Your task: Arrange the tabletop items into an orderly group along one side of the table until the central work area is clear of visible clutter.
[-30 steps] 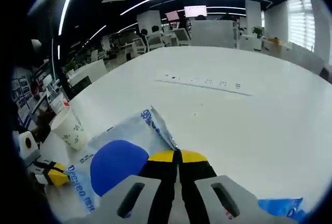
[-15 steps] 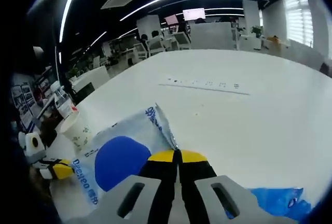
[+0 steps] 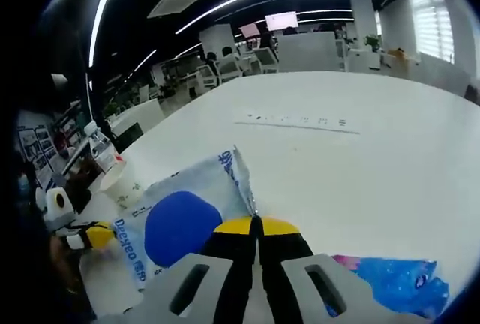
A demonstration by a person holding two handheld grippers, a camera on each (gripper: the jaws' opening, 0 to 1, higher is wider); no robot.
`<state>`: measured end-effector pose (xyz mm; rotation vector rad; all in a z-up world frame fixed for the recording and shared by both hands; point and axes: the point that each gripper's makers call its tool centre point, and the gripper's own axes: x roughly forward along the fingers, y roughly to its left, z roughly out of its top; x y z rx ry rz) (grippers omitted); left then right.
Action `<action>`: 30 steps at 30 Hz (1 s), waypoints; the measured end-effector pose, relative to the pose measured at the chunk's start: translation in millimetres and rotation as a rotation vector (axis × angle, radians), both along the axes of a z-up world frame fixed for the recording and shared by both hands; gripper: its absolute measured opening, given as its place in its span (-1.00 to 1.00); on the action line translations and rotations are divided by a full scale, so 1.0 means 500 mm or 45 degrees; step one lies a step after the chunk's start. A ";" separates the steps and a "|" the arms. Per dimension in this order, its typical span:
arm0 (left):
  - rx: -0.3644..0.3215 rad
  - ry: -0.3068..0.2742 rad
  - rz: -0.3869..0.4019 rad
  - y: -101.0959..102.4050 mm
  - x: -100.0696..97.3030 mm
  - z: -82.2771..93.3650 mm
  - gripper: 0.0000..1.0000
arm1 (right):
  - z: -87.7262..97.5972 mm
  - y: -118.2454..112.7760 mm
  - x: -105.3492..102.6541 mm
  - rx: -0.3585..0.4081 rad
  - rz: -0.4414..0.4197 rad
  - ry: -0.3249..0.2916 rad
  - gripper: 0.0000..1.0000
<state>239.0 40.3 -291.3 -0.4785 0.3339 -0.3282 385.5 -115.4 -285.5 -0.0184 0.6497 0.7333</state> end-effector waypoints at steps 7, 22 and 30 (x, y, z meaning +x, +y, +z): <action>-0.004 -0.004 0.014 0.011 -0.001 0.009 -1.00 | 0.012 -0.001 -0.013 0.005 0.009 -0.002 -1.00; -0.072 0.013 0.042 0.026 -0.008 0.019 -1.00 | 0.026 -0.003 -0.077 0.071 0.039 0.045 -1.00; -0.079 0.011 0.044 0.037 -0.003 0.021 -1.00 | 0.026 0.000 -0.107 0.083 0.064 0.054 -1.00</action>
